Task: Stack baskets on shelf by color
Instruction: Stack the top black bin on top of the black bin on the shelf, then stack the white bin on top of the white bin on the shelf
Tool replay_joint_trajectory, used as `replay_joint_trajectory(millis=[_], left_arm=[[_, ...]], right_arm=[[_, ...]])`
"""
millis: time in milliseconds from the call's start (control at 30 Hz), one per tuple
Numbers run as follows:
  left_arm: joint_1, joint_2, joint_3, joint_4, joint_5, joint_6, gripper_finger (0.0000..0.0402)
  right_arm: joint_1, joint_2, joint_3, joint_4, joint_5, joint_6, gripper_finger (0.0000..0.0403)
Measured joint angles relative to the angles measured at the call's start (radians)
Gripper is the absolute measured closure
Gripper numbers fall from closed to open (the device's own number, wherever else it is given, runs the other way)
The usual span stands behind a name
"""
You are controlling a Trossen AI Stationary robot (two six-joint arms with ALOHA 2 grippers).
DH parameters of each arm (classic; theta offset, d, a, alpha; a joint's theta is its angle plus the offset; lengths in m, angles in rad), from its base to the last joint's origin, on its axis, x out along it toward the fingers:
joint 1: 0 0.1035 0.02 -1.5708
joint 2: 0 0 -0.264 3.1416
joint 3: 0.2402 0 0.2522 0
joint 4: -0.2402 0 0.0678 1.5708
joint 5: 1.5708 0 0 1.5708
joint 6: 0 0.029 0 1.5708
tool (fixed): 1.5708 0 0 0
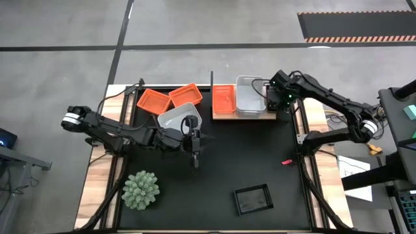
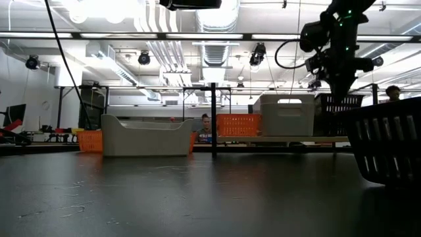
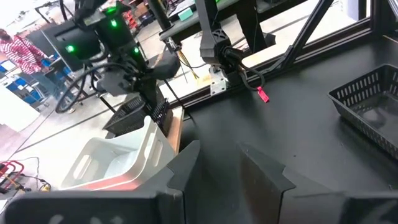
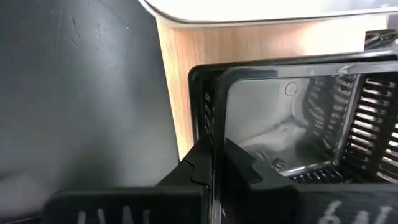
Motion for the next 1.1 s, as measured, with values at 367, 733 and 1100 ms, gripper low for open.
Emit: replay_joint_trajectory(millis=[367, 733, 1100], left_arm=[[0.000, 0.000, 0.000, 0.000, 0.000, 0.001, 0.0316], [0.000, 0.000, 0.000, 0.000, 0.000, 0.003, 0.0316], [0.000, 0.000, 0.000, 0.000, 0.000, 0.001, 0.0316]], right_arm=[[0.000, 0.041, -0.051, 0.047, 0.000, -0.007, 0.0394], [0.000, 0.044, -0.051, 0.034, 0.000, -0.016, 0.0347], [0.021, 0.038, 0.108, -0.165, -0.003, 0.309, 0.0287]])
